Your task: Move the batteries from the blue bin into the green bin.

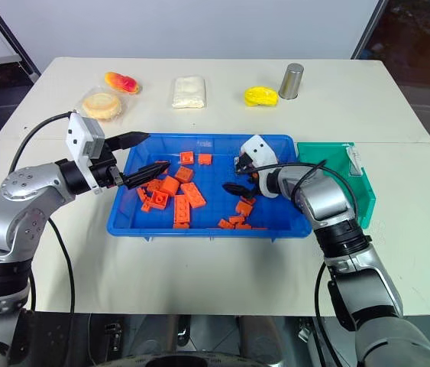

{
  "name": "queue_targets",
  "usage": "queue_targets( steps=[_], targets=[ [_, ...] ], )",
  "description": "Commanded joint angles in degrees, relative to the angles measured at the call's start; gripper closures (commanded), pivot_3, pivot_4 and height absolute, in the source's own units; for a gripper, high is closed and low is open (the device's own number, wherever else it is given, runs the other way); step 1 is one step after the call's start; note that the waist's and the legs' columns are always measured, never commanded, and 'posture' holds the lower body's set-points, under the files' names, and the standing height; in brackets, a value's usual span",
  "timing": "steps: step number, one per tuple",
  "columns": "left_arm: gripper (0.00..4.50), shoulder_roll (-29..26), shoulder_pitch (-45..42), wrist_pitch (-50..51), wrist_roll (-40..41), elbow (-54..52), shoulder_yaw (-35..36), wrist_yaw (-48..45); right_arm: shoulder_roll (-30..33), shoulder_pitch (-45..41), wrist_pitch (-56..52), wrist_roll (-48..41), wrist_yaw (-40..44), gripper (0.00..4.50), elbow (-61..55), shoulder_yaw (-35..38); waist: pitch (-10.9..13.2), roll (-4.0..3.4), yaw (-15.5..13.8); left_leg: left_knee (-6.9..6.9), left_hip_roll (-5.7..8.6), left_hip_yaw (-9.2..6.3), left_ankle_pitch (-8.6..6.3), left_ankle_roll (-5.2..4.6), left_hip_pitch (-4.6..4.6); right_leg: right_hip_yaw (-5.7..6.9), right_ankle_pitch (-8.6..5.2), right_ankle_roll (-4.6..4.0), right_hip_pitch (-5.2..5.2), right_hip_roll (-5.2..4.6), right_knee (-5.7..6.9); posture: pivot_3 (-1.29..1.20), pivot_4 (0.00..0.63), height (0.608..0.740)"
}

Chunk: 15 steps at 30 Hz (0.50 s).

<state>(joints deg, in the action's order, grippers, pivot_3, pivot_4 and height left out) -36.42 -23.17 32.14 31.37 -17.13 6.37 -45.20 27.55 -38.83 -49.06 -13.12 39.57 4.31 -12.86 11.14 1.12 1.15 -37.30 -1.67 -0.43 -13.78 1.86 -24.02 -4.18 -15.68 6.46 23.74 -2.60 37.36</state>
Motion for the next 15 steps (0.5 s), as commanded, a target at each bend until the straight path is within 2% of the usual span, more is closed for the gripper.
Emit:
queue_targets(
  steps=[1,4,11,15],
  targets=[
    [0.0,0.0,-0.3,-0.7,0.7,-2.1,0.8,0.2,-0.9,-1.3,1.1,0.9,-0.5,0.03,-0.1,0.2,0.0,0.0,0.0,0.0,0.0,0.0,0.0,0.0,0.0,0.0,0.0,0.0,0.0,0.0,0.0,0.0,0.15,0.74],
    [0.0,0.3,-0.3,-0.8,0.6,-2.1,0.6,0.3,-2.6,-1.6,1.7,1.5,-1.9,0.03,1.4,0.8,0.0,0.0,0.1,0.0,0.0,0.0,0.0,0.0,0.0,0.0,0.0,0.0,0.0,0.0,0.0,0.0,0.15,0.74],
    [0.0,0.8,0.0,-1.2,0.4,-2.1,0.4,0.6,-9.9,-4.4,-0.6,-0.5,-8.8,0.03,7.2,7.8,0.0,0.0,0.1,0.0,-0.01,0.01,0.0,0.01,0.02,-0.01,0.0,0.0,0.0,0.01,0.02,0.0,0.15,0.74],
    [0.0,1.0,0.2,-1.5,0.1,-1.8,0.4,0.8,-11.1,-4.8,0.1,1.0,-9.3,0.03,8.3,6.5,0.0,0.0,0.0,0.03,-0.01,0.0,0.0,0.01,0.02,0.0,0.0,-0.01,0.0,0.01,0.01,0.0,0.15,0.74]
  ],
)
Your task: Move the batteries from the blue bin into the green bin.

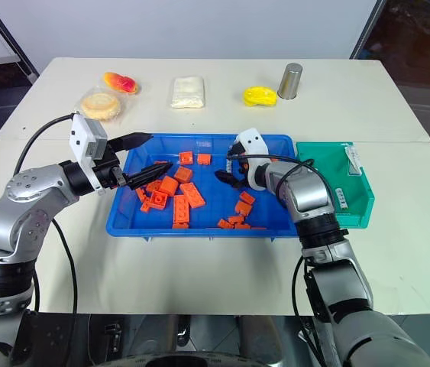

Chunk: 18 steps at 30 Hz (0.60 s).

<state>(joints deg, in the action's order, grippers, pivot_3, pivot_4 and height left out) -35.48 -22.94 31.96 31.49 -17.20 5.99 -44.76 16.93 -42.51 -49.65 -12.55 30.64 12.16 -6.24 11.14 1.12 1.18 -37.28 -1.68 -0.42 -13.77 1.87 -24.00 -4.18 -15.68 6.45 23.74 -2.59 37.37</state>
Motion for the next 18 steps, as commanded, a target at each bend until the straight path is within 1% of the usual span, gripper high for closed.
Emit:
queue_targets(
  steps=[1,4,5,8,11,12,18],
  targets=[
    [0.0,0.1,0.0,-1.4,0.0,-1.9,0.8,0.5,-0.6,-0.9,1.1,0.9,-0.4,0.03,0.7,-0.7,0.0,0.0,0.0,0.01,0.0,0.0,0.0,0.0,0.0,0.0,0.0,0.0,0.0,0.0,0.0,0.0,0.15,0.74],
    [0.0,0.3,0.1,-1.5,0.0,-2.1,0.9,0.9,-0.7,-0.2,2.1,2.2,0.2,0.8,1.3,-2.7,0.0,0.0,0.0,0.0,0.0,0.0,0.0,0.0,0.0,0.0,0.0,0.0,0.0,0.0,-0.01,0.0,0.15,0.74],
    [0.0,0.3,0.2,-1.6,-0.1,-2.1,0.9,1.0,-0.6,0.0,2.6,2.6,0.4,1.26,1.4,-3.4,0.0,0.0,0.1,0.0,0.0,0.0,0.0,0.0,0.01,0.0,0.0,0.0,0.0,0.0,0.0,0.0,0.15,0.74],
    [0.0,0.4,0.1,-1.7,-0.1,-2.1,1.0,1.3,-0.3,0.3,3.9,3.8,1.0,2.89,1.3,-4.7,0.0,0.0,0.2,0.01,0.0,0.0,0.0,0.0,0.02,0.0,0.0,0.0,0.0,0.0,0.0,0.0,0.15,0.74],
    [0.0,0.3,0.0,-1.6,0.2,-2.3,1.5,1.5,1.0,0.7,5.8,5.8,1.9,4.28,0.4,-7.4,0.0,0.0,0.2,0.01,0.0,0.0,0.0,0.0,0.02,-0.01,0.0,0.0,0.0,0.0,0.0,0.0,0.15,0.74],
    [0.0,0.2,0.0,-1.6,0.2,-2.3,1.5,1.6,1.1,0.8,6.0,6.1,2.1,4.41,0.3,-7.6,0.0,0.0,0.2,0.01,0.0,0.0,0.0,0.0,0.02,0.0,0.0,0.0,0.0,0.0,0.0,0.0,0.15,0.74],
    [0.0,0.4,0.4,-1.3,0.5,-2.6,1.7,1.9,2.0,0.5,6.8,7.1,2.8,4.41,-1.4,-7.5,0.0,0.0,0.2,0.01,0.0,0.0,0.0,0.0,0.03,0.0,0.0,0.0,-0.01,0.0,0.0,0.0,0.15,0.74]
  ],
)
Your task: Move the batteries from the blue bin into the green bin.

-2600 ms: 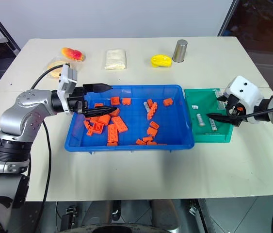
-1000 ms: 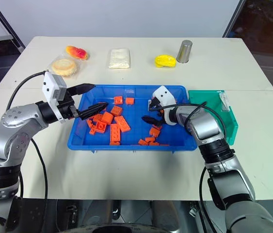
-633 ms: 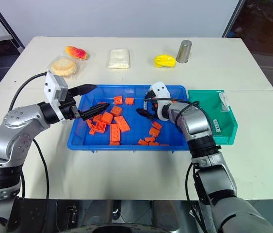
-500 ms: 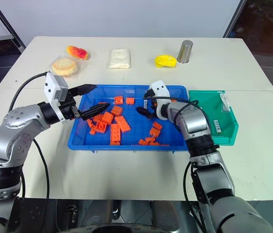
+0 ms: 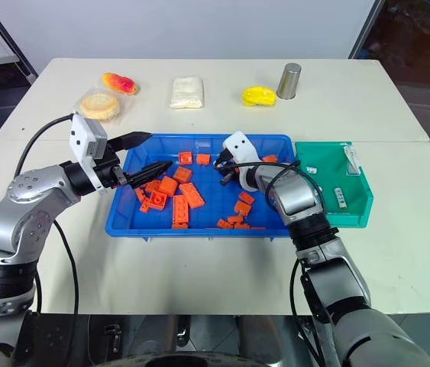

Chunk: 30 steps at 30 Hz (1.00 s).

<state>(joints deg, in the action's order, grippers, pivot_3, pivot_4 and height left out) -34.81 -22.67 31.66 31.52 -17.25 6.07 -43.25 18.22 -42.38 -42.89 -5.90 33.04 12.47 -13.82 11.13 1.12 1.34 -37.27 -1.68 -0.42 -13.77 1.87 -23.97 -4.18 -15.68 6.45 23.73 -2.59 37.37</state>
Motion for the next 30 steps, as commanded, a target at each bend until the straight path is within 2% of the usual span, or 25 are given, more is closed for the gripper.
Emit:
queue_targets(
  steps=[1,8,12,23,30],
  targets=[
    [0.0,-0.3,0.2,-0.9,0.5,-2.7,1.6,0.4,0.9,0.3,0.0,0.4,0.6,4.41,-2.0,0.2,0.0,0.0,0.0,0.0,0.0,0.0,0.0,0.0,0.0,0.0,0.0,0.0,0.0,0.0,0.0,0.0,0.15,0.74],
    [0.0,-0.7,1.6,-0.2,1.2,-3.9,2.5,0.9,2.7,-0.9,-1.2,-0.2,1.9,4.41,-5.3,1.6,0.0,0.0,-0.1,0.0,0.0,0.0,0.0,0.0,0.0,0.0,0.0,0.0,0.01,0.0,0.0,0.0,0.15,0.74],
    [0.0,-0.2,2.0,-0.3,1.7,-3.6,3.0,1.3,6.1,-2.7,-4.2,-1.5,3.3,4.41,-10.3,4.0,0.0,-0.01,-0.2,0.02,0.0,0.0,0.0,0.0,-0.03,0.0,0.0,0.0,0.04,-0.01,0.0,0.0,0.15,0.74],
    [0.0,0.2,0.5,-1.2,2.4,-0.2,2.9,-0.3,22.9,-3.0,-18.4,-8.4,7.0,4.41,-27.1,15.6,0.0,-0.01,-0.3,0.05,0.0,-0.01,0.0,0.0,-0.07,0.01,0.0,0.0,0.04,-0.03,-0.11,0.0,0.15,0.74],
    [0.0,-0.5,-2.6,-2.1,1.2,4.1,1.2,-3.9,33.8,6.0,-20.5,-9.6,8.4,4.41,-30.0,22.1,0.0,-0.01,-0.5,0.05,0.02,0.01,0.0,-0.01,-0.1,0.01,0.0,0.0,0.03,-0.03,-0.17,0.0,0.15,0.74]
  ],
)
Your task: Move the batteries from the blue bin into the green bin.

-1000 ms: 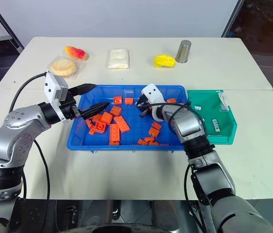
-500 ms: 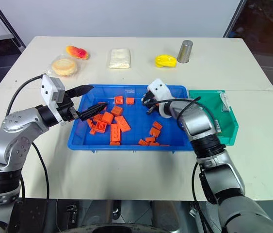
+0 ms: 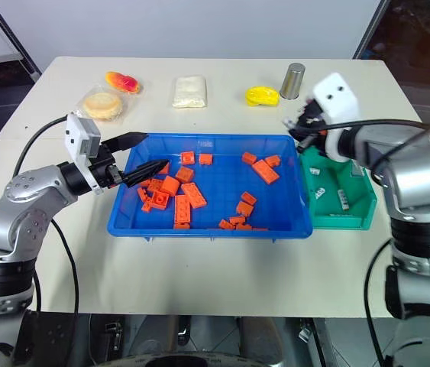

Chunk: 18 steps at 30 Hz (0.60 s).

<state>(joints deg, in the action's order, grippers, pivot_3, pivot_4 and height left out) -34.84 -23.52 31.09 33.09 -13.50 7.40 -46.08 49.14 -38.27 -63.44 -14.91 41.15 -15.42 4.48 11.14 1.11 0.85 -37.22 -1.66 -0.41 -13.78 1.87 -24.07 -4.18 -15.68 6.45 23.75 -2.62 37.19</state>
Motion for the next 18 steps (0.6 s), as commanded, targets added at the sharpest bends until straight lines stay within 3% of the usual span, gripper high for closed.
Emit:
queue_targets(
  steps=[1,6,12,18],
  targets=[
    [0.0,-0.4,-2.0,-1.7,-0.5,0.8,-0.2,-1.3,4.0,3.3,0.0,-0.7,0.3,4.41,-2.3,4.6,0.0,0.0,0.0,0.0,0.0,0.02,0.0,0.0,-0.01,-0.01,0.0,0.0,0.01,-0.01,0.0,0.0,0.15,0.74],
    [0.0,0.1,-2.7,-2.5,-1.1,2.1,-0.9,-2.1,7.5,9.5,-1.4,-1.9,0.6,4.41,-4.3,9.4,0.0,0.0,0.3,0.0,-0.01,0.02,0.0,0.0,0.01,-0.02,0.0,0.0,0.01,0.02,0.01,0.0,0.15,0.74],
    [0.0,0.8,-2.7,-2.9,-1.6,2.6,-1.7,-2.1,7.3,15.1,-0.7,-3.9,1.0,4.41,-4.7,10.5,0.0,0.0,0.2,-0.02,-0.02,0.02,0.0,0.0,0.01,-0.03,0.0,0.01,0.0,0.03,0.01,0.0,0.15,0.74],
    [0.0,1.3,-3.5,-2.7,-2.0,3.4,-1.8,-1.8,6.2,16.4,2.1,-4.6,0.4,1.49,-2.4,9.6,0.0,0.0,0.2,-0.03,-0.01,0.03,0.0,0.0,0.01,-0.03,0.0,0.01,0.0,0.03,0.01,0.0,0.15,0.74]
  ],
)
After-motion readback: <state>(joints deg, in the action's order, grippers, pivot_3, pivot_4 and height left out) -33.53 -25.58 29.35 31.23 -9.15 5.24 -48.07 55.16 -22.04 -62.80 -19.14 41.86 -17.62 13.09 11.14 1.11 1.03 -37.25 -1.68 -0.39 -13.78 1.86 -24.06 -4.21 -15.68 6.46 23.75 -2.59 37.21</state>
